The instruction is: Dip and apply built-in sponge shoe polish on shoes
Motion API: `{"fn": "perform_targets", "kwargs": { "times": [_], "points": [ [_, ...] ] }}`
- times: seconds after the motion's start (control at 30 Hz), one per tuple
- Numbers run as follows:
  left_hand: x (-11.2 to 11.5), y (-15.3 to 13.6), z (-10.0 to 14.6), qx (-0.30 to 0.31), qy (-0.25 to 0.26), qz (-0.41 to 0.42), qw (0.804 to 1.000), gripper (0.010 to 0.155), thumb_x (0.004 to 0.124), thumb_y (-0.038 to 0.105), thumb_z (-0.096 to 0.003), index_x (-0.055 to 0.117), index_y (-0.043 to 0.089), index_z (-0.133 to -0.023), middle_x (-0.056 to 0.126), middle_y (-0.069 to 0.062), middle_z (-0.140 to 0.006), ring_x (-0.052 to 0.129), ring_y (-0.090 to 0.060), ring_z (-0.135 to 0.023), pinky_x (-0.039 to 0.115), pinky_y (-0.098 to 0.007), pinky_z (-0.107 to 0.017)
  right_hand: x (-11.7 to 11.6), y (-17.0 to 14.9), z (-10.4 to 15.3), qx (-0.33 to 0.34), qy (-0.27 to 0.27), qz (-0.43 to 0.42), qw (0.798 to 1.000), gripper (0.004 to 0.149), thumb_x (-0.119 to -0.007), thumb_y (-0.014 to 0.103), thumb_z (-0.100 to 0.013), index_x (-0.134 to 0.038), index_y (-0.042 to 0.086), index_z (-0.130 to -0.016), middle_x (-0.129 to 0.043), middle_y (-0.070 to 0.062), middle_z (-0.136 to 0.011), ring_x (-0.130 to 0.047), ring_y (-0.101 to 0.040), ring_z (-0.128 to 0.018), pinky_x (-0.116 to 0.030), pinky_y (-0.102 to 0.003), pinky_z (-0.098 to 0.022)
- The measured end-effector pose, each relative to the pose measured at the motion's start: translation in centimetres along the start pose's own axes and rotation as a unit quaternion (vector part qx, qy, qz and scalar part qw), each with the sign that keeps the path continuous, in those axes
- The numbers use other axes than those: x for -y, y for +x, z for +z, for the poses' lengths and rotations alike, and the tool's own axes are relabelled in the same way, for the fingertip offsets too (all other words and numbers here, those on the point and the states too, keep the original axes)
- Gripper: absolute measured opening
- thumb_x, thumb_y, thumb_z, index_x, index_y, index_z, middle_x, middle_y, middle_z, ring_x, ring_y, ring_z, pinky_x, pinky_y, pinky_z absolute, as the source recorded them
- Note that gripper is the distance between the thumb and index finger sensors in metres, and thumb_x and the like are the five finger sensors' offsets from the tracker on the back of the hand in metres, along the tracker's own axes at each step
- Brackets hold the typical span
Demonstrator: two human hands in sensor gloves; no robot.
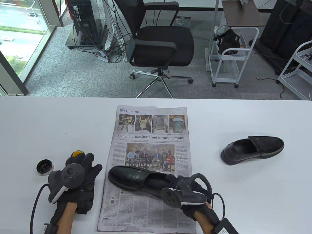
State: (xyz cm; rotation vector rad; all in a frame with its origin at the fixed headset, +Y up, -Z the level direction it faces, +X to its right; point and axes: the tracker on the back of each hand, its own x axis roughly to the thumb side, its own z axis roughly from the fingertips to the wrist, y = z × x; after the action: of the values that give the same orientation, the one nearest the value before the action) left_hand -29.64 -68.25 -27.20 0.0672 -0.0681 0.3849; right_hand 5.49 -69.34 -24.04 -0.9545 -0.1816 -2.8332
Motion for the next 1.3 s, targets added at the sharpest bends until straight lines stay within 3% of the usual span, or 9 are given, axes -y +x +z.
{"fn": "perform_targets", "kwargs": {
  "times": [0.13, 0.27, 0.43, 0.63, 0.77, 0.87, 1.03, 1.1, 1.3],
  "points": [
    [-0.4, -0.3, -0.1, -0.006, 0.011, -0.009, 1.000, 0.070, 0.065, 0.055, -0.0587, 0.061, 0.007, -0.111, 0.053, -0.033, -0.114, 0.045, -0.067, -0.098, 0.048, -0.073, -0.067, -0.1, 0.2, -0.4, -0.017, 0.045, -0.034, 0.998, 0.042, -0.079, 0.025, -0.043, -0.069, 0.028, -0.084, -0.068, 0.000, -0.096, -0.098, -0.028, -0.062, -0.088, -0.040, -0.047],
    [-0.6, -1.0, 0.1, -0.039, 0.019, -0.034, 0.999, 0.067, 0.065, 0.053, -0.0590, 0.066, 0.008, -0.108, 0.063, -0.030, -0.112, 0.060, -0.062, -0.097, 0.059, -0.070, -0.067, -0.7, 0.2, -0.4, -0.016, 0.045, -0.061, 0.997, 0.059, -0.077, 0.044, -0.044, -0.061, 0.024, -0.096, -0.065, -0.006, -0.097, -0.094, -0.035, -0.064, -0.084, -0.047, -0.050],
    [-1.1, -2.4, 0.4, -0.111, 0.020, -0.064, 0.992, 0.060, 0.068, 0.049, -0.0591, 0.076, 0.009, -0.103, 0.082, -0.025, -0.103, 0.082, -0.053, -0.087, 0.072, -0.063, -0.062, -0.5, 0.5, -0.5, -0.012, -0.009, -0.043, 0.999, 0.043, -0.077, 0.037, -0.042, -0.079, 0.025, -0.083, -0.082, -0.006, -0.083, -0.100, -0.036, -0.057, -0.088, -0.047, -0.045],
    [-0.4, -4.7, 0.3, -0.213, -0.058, -0.066, 0.973, 0.057, 0.072, 0.045, -0.0590, 0.078, 0.007, -0.100, 0.086, -0.023, -0.094, 0.086, -0.048, -0.079, 0.074, -0.060, -0.059, -0.2, 0.4, -0.4, -0.017, -0.017, -0.042, 0.999, 0.041, -0.078, 0.034, -0.042, -0.081, 0.025, -0.081, -0.083, -0.005, -0.084, -0.099, -0.038, -0.058, -0.087, -0.048, -0.046],
    [0.6, -5.8, 0.2, -0.277, -0.136, -0.105, 0.945, 0.058, 0.073, 0.044, -0.0591, 0.076, 0.003, -0.099, 0.086, -0.017, -0.084, 0.087, -0.040, -0.073, 0.076, -0.057, -0.057, -0.1, 0.3, -0.5, -0.024, -0.017, -0.040, 0.999, 0.041, -0.078, 0.031, -0.041, -0.081, 0.025, -0.081, -0.081, -0.006, -0.087, -0.098, -0.039, -0.061, -0.086, -0.050, -0.049],
    [1.6, -6.4, 0.0, -0.309, -0.183, -0.136, 0.923, 0.062, 0.074, 0.046, -0.0593, 0.072, 0.001, -0.102, 0.083, -0.019, -0.088, 0.084, -0.042, -0.076, 0.074, -0.058, -0.059, -0.4, -0.1, -0.5, -0.033, -0.005, -0.047, 0.998, 0.042, -0.077, 0.032, -0.042, -0.079, 0.025, -0.083, -0.079, -0.005, -0.089, -0.095, -0.039, -0.066, -0.084, -0.051, -0.051],
    [3.7, -6.4, -0.5, -0.311, -0.246, -0.142, 0.907, 0.080, 0.074, 0.053, -0.0571, 0.056, -0.007, -0.106, 0.070, -0.026, -0.095, 0.074, -0.049, -0.083, 0.067, -0.063, -0.063, -0.8, -0.4, -0.6, -0.041, 0.008, -0.082, 0.996, 0.042, -0.075, 0.031, -0.044, -0.076, 0.024, -0.085, -0.074, -0.006, -0.092, -0.091, -0.043, -0.067, -0.080, -0.054, -0.053],
    [4.1, -6.2, -0.7, -0.296, -0.246, -0.164, 0.908, 0.074, 0.072, 0.049, -0.0567, 0.058, -0.006, -0.104, 0.073, -0.025, -0.091, 0.076, -0.046, -0.081, 0.068, -0.062, -0.062, -1.1, -0.6, -0.6, -0.047, 0.018, -0.102, 0.994, 0.042, -0.075, 0.030, -0.044, -0.074, 0.024, -0.086, -0.071, -0.006, -0.093, -0.089, -0.044, -0.068, -0.078, -0.055, -0.054],
    [4.4, -6.0, -0.6, -0.293, -0.226, -0.113, 0.922, 0.051, 0.074, 0.039, -0.0579, 0.064, 0.005, -0.096, 0.074, -0.018, -0.081, 0.072, -0.044, -0.078, 0.063, -0.063, -0.062, -1.2, -0.7, -0.6, -0.051, 0.025, -0.119, 0.991, 0.042, -0.075, 0.030, -0.045, -0.073, 0.023, -0.086, -0.068, -0.006, -0.094, -0.086, -0.046, -0.070, -0.076, -0.057, -0.055]
  ]
}}
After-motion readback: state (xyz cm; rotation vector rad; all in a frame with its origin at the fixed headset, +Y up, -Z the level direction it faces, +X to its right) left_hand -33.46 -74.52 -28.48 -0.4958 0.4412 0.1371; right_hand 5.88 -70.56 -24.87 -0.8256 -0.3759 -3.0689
